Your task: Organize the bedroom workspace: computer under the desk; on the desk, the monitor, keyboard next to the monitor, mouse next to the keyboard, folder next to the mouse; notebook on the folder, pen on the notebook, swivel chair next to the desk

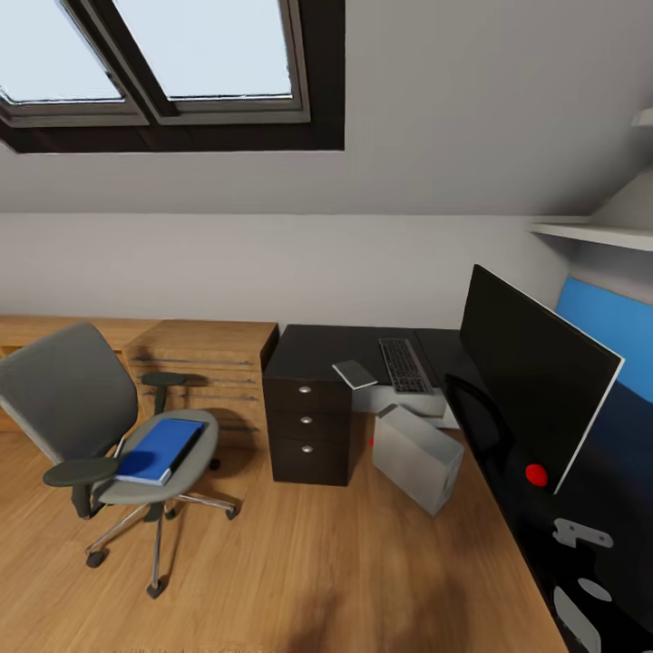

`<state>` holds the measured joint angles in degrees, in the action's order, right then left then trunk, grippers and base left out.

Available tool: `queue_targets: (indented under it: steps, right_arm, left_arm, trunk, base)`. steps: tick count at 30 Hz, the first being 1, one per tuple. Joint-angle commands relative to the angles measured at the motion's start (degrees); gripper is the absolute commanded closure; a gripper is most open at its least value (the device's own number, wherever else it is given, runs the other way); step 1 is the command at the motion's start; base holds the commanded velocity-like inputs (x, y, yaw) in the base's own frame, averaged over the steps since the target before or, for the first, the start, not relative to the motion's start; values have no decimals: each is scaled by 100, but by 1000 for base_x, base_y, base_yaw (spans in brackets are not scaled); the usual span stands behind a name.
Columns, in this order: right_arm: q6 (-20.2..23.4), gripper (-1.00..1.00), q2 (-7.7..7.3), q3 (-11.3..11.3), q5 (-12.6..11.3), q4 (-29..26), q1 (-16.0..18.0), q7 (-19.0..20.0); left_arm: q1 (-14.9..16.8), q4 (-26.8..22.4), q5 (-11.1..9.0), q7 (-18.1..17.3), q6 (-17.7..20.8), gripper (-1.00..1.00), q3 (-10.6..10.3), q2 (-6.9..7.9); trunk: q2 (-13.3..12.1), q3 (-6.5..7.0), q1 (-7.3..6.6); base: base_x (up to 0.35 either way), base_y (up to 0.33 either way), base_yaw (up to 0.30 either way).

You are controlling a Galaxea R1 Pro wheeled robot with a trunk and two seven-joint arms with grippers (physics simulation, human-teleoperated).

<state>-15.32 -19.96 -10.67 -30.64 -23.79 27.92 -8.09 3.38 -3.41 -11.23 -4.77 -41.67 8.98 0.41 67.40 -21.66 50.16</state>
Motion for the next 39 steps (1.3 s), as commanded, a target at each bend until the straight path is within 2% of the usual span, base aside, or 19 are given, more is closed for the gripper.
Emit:
queue_targets:
  steps: [1,11,17,23,25,27,32,35,39]
  right_arm:
    - [-39,100,-2,-49,-58,-3,3,-34]
    - [-92,100,24,-56,-57,9,3,-35]
    - [-94,100,183,-60,-40,14,3,-32]
    - [-100,100,566,-107,41,-3,3,-34]
    - [-102,100,790,-179,217,-18,3,-36]
    - [-102,100,901,-210,333,-22,3,-39]
    - [-77,100,1368,-259,681,-31,3,-68]
    - [-40,100,1492,-265,744,-69,10,-119]
    - [323,100,1589,-268,776,-463,26,-252]
  left_arm:
    - [5,7,-45,-50,-13,-100,16,1]
    - [5,7,-42,-50,-9,-100,16,0]
    - [5,7,-44,-50,-12,-100,16,-4]
    - [5,7,-45,-50,-13,-100,16,-3]
    - [5,7,-44,-50,-10,-100,16,0]
    - [5,7,-45,-50,-9,-100,16,1]
    - [5,7,-43,-50,-8,-100,16,3]
    - [5,7,-44,-49,-9,-100,16,3]
    - [5,7,-45,-48,-12,-100,16,-1]
  trunk:
    - [4,-12,0]
    - [4,-65,0]
    - [4,-83,0]
    - [4,-85,0]
    - [4,-86,0]
    - [4,-86,0]
    - [4,-86,0]
    - [4,-86,0]
    - [4,-86,0]
  base:
    - [0,0,228]
    - [0,0,234]
    - [0,1,106]
    - [0,143,16]
    - [0,178,3]
    - [0,103,2]
    - [0,35,1]
    - [0,9,0]
    - [0,3,0]
